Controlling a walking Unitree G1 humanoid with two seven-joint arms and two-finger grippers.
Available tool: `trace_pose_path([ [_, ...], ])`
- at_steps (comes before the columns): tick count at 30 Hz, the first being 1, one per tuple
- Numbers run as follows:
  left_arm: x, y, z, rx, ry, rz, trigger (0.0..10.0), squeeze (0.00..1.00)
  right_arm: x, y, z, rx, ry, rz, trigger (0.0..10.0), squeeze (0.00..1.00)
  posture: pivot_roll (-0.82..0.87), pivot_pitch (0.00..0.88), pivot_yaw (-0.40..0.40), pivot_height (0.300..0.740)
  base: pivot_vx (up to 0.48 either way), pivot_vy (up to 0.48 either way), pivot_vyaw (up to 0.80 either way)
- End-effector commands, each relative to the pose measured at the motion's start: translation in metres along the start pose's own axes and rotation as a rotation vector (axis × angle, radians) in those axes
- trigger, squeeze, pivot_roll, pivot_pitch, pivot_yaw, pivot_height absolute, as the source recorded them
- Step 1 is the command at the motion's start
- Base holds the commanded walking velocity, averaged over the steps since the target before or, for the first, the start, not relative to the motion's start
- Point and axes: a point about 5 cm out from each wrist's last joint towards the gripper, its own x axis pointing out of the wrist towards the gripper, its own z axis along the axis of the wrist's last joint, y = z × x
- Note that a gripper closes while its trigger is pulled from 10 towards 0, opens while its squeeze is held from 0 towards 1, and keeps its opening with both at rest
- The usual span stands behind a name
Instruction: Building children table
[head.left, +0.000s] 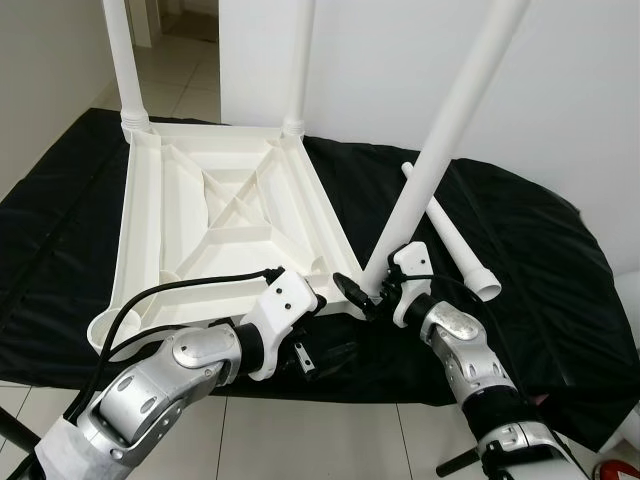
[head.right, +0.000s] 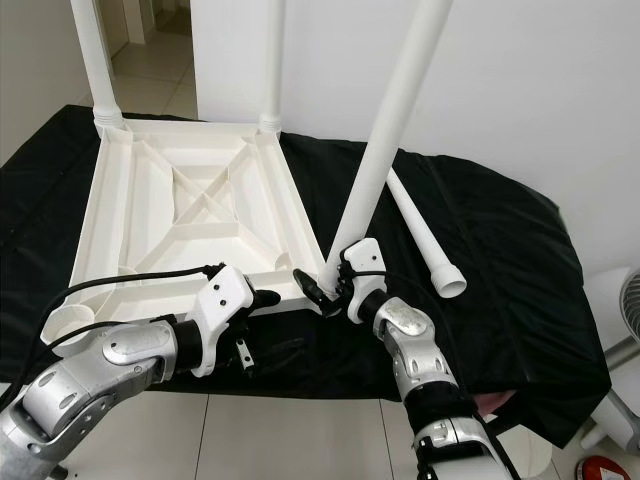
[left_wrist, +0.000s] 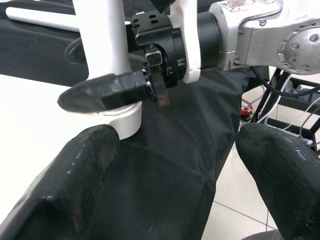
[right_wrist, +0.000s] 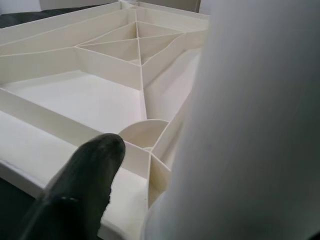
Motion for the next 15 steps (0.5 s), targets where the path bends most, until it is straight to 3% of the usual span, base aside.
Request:
trace_pose_path([
  [1, 0.002, -0.007, 0.001, 0.006, 0.003, -0.142, 10.0, 0.00, -0.001, 0.000, -0.009, 0.012, 0.046, 0.020, 1.8, 0.00, 0.03, 0.000, -0.127, 0.740, 0.000, 0.000, 0.00],
  [2, 0.002, -0.007, 0.001, 0.006, 0.003, -0.142, 10.0, 0.00, -0.001, 0.000, -0.009, 0.012, 0.046, 0.020, 1.8, 0.00, 0.03, 0.000, -0.127, 0.740, 0.000, 0.000, 0.00],
  [3, 0.002, -0.007, 0.001, 0.006, 0.003, -0.142, 10.0, 0.00, -0.001, 0.000, -0.011, 0.019, 0.054, 0.023, 0.1, 0.00, 0.03, 0.000, -0.127, 0.740, 0.000, 0.000, 0.00],
  [15, 0.001, -0.008, 0.001, 0.002, 0.007, -0.139, 10.0, 0.00, -0.003, 0.003, -0.024, 0.133, 0.054, 0.040, 0.0, 0.00, 0.04, 0.000, -0.130, 0.740, 0.000, 0.000, 0.00],
])
